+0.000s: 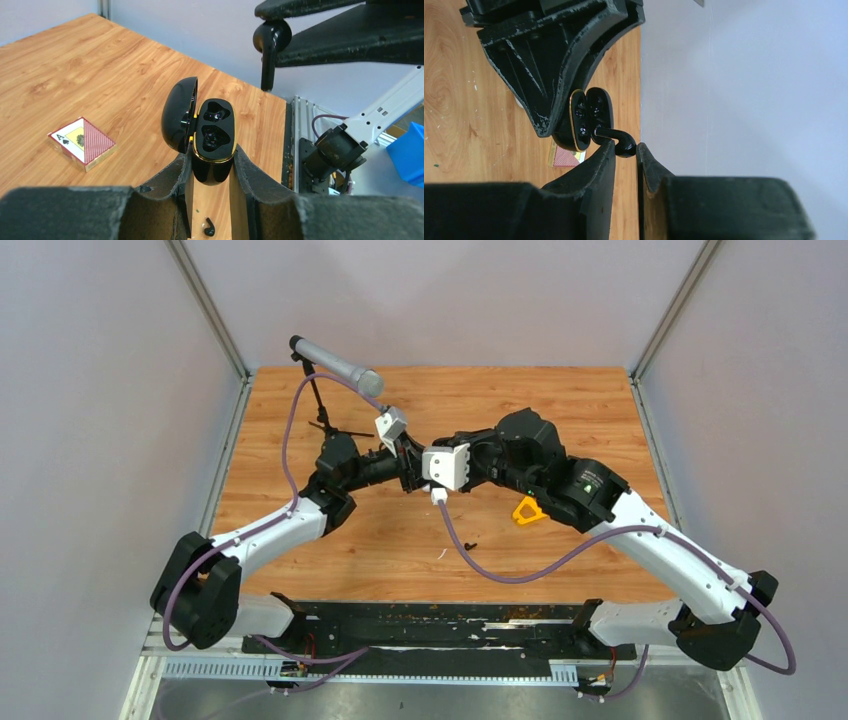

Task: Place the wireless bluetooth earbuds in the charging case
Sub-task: Place the earbud in the charging case.

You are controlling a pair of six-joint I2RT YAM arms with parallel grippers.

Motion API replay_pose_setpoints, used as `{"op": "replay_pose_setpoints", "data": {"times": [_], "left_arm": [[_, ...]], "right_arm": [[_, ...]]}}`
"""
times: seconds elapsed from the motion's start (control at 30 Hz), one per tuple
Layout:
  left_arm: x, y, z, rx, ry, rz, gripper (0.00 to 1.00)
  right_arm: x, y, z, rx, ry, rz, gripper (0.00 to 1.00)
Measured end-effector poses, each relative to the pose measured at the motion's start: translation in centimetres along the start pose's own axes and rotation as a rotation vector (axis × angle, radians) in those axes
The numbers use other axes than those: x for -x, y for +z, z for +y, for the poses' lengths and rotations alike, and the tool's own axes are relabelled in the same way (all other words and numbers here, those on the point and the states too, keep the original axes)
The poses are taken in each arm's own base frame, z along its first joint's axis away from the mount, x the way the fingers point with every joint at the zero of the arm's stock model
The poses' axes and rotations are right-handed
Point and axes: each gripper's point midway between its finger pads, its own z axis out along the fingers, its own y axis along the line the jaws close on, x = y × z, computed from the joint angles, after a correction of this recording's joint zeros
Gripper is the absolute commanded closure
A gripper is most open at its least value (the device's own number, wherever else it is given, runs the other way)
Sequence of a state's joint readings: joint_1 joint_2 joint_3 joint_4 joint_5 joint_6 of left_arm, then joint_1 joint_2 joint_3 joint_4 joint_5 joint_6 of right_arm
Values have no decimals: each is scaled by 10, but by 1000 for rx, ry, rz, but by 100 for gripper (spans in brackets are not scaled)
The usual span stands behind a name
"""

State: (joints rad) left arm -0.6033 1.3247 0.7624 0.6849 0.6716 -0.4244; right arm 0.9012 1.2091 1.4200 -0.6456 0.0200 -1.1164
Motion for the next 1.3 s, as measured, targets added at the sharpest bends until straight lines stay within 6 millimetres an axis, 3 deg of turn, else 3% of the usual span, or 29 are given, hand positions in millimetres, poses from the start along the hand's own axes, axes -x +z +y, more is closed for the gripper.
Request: {"op": "replay_pose_setpoints", "data": {"times": [0.47, 1.3], "left_arm": [[-4, 1, -9, -46, 35, 18, 100], [-5, 2, -11, -55, 45, 21, 100]], "right_arm": [[1, 27, 24, 82, -78, 38, 100], [2, 28, 26, 83, -104, 51, 99]]}}
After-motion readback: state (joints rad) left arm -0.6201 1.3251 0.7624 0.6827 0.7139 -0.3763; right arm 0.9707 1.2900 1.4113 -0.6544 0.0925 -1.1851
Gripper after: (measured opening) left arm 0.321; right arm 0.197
